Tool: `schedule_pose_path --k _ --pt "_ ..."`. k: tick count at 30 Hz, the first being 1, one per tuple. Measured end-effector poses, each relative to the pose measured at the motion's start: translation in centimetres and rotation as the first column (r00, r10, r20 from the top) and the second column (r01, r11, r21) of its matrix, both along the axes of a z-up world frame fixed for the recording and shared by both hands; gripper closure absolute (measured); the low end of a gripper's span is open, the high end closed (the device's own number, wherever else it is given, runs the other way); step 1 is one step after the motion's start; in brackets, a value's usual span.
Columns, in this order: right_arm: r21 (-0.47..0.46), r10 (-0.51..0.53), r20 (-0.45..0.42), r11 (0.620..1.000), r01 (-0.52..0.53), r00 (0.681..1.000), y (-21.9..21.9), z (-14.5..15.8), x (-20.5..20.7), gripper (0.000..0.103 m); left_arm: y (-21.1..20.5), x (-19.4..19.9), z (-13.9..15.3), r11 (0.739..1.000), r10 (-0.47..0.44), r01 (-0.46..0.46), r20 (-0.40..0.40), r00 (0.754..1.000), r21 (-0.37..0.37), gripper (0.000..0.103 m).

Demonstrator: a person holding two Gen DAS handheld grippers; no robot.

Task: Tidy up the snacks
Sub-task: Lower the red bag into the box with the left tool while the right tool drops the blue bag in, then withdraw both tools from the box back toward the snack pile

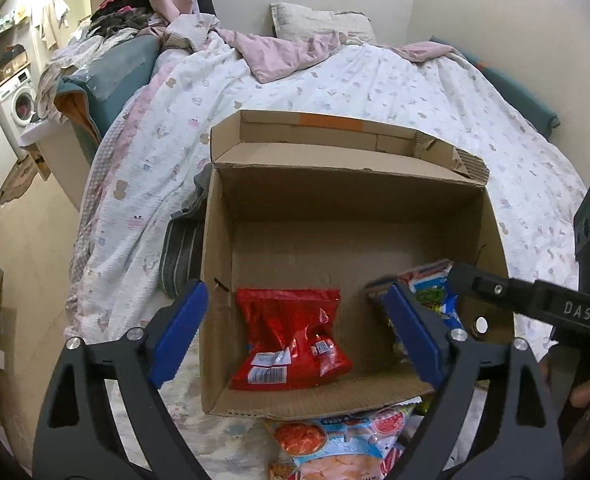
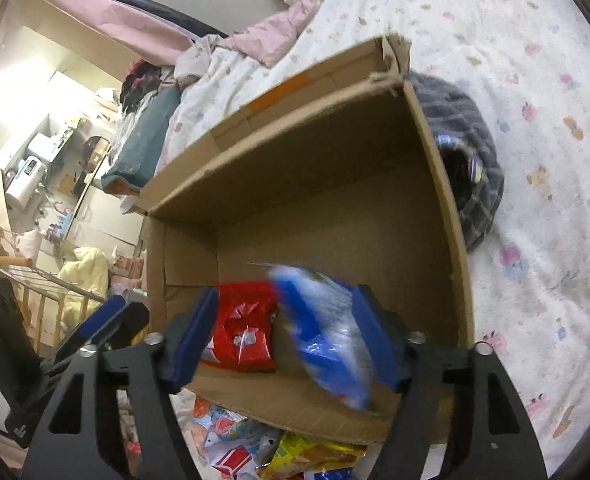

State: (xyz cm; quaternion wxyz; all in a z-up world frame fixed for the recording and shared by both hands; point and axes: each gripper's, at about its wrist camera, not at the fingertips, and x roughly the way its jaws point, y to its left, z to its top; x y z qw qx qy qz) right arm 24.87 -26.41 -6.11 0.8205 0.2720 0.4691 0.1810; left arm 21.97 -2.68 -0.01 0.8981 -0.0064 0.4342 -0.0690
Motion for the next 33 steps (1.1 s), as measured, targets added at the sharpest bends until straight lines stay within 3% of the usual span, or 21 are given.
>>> schedule_pose_path --k 17,33 --pt "-0.015 0.008 0.027 1.0 -0.008 1.0 -0.3 1.3 -0.2 0.024 0.0 -0.3 -0.3 0.999 0.017 -0.017 -0.023 1.0 -0.029 0.014" --pt "-0.139 0.028 0.12 0.99 -0.011 0.992 0.3 4.4 -3.7 0.024 0.8 -2.8 1.2 0.998 0.044 -0.042 0.032 0.999 -0.048 0.014"
